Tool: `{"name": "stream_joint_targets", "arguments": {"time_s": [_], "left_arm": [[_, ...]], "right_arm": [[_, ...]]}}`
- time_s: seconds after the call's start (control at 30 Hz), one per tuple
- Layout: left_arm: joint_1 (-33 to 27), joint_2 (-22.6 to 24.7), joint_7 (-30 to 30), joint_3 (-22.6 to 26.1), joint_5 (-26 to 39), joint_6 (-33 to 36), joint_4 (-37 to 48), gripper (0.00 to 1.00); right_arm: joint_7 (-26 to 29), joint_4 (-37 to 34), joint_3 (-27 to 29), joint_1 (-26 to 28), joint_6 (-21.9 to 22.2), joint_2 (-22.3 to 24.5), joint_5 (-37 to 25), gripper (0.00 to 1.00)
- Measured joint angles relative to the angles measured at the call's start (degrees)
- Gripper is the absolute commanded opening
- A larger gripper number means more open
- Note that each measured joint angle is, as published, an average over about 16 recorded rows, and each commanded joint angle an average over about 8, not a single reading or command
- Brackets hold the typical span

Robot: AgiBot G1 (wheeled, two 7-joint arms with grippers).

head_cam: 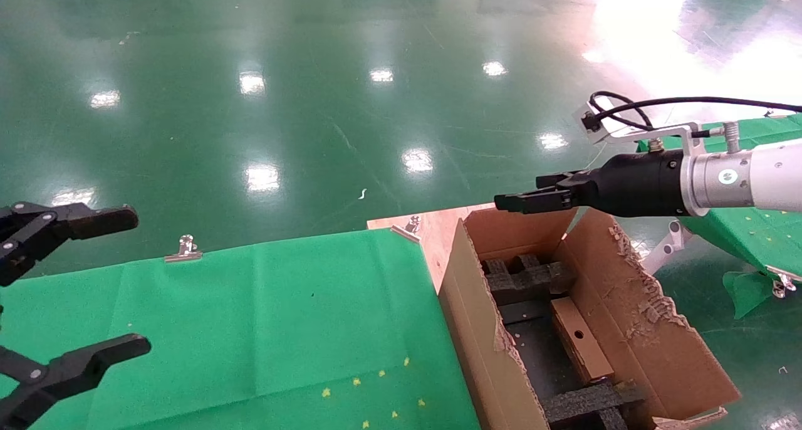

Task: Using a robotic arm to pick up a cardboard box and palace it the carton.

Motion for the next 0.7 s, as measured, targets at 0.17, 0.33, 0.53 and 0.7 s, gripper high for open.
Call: {"name": "stream_joint_targets", "arguments": {"time_s": [0.17, 0.33, 0.53, 0.7], "left_arm": [[0.0, 0.0, 0.0, 0.0, 0.0, 0.0, 0.0, 1.0], [0.0, 0.0, 0.0, 0.0, 0.0, 0.0, 0.0, 1.0], [0.0, 0.0, 0.0, 0.0, 0.0, 0.0, 0.0, 1.0], [0.0, 0.0, 0.0, 0.0, 0.0, 0.0, 0.0, 1.0]], "right_arm": [[-0.6, 0.2, 1.7, -1.4, -0.5, -0.4, 0.0, 1.0], [-2.1, 1.4, 5.2, -3.8, -1.9, -0.9, 0.3, 1.0], [-4.8, 3.9, 11.7, -8.0, -4.6, -1.5, 1.1, 1.0], [-7.2, 6.1, 17.4, -11.7, -7.1, -2.1, 1.7, 1.0]]}}
